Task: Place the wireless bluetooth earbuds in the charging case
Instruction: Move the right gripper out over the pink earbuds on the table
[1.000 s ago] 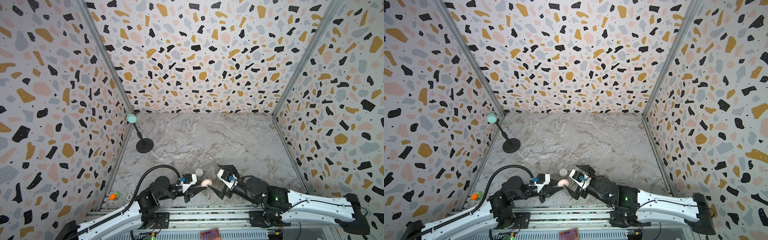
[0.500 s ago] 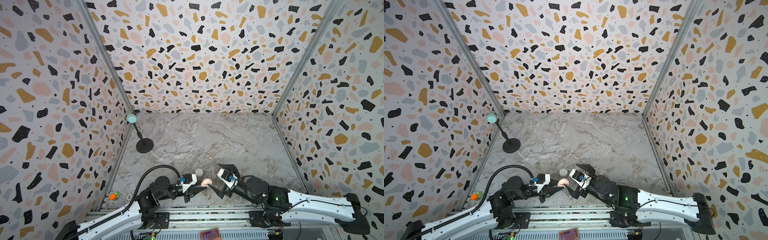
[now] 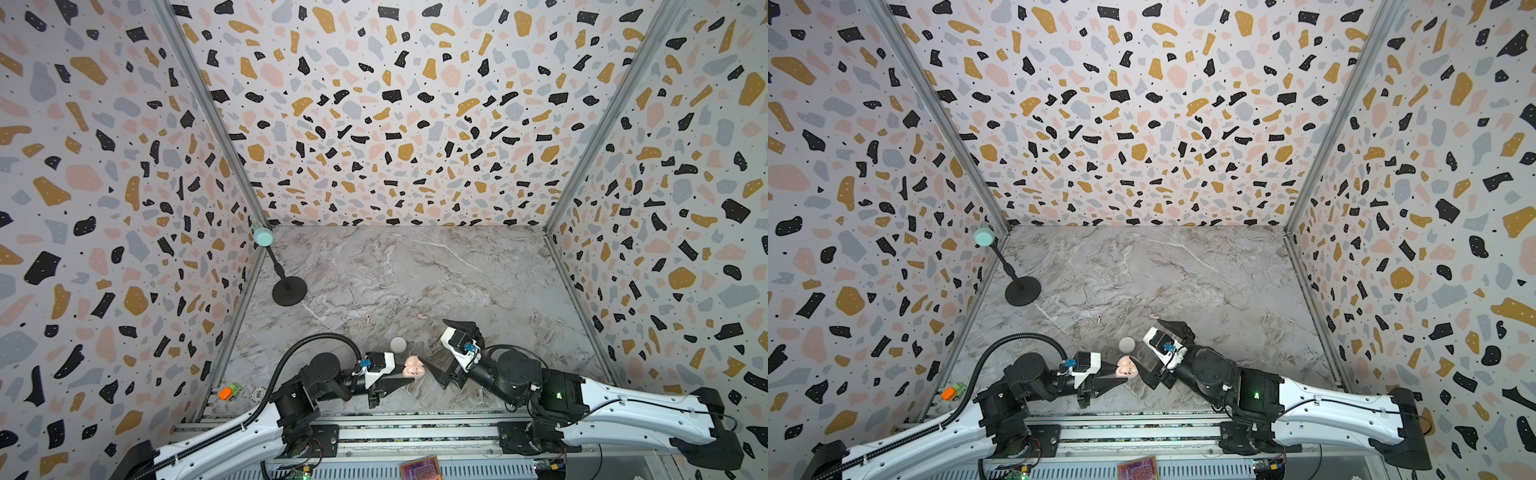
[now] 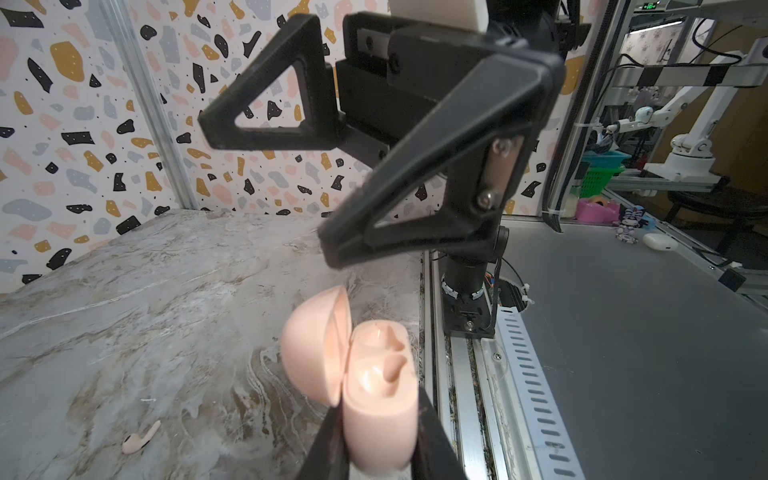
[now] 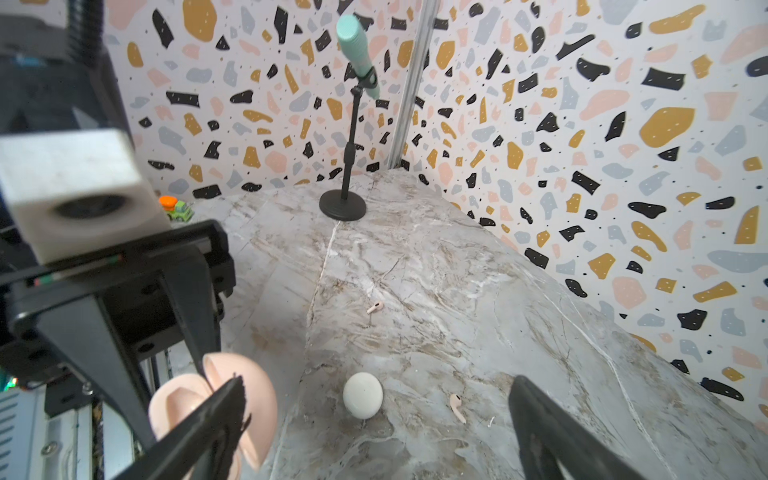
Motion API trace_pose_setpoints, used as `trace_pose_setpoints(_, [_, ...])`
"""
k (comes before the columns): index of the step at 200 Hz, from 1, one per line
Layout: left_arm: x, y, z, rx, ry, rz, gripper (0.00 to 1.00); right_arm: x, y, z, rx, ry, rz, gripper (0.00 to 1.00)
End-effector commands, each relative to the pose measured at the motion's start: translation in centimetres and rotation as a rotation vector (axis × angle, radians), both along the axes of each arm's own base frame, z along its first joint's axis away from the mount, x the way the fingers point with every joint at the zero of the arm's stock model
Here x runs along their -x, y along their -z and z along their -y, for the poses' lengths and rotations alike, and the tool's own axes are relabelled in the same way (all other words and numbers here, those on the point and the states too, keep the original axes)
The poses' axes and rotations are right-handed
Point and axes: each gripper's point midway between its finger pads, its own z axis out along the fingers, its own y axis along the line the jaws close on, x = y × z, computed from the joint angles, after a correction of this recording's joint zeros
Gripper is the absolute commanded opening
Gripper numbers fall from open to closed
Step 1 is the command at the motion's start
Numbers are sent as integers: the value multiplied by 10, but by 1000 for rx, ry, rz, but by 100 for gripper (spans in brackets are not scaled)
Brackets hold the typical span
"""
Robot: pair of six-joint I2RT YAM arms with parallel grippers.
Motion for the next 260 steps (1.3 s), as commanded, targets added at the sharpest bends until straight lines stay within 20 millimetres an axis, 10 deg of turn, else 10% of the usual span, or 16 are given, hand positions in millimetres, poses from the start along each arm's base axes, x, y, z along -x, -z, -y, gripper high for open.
trace_pose_setpoints(1, [-5, -29, -3, 63, -39, 94, 0, -10, -39, 20, -146, 99, -59, 99])
trace_pose_setpoints(93, [-40, -74, -46, 101, -362, 244, 0, -58, -15, 45, -126, 263, -321, 99])
trace_pose_setpoints(260, [-66, -66, -94, 156, -660, 321, 0, -161, 140, -1, 371, 387, -518, 87])
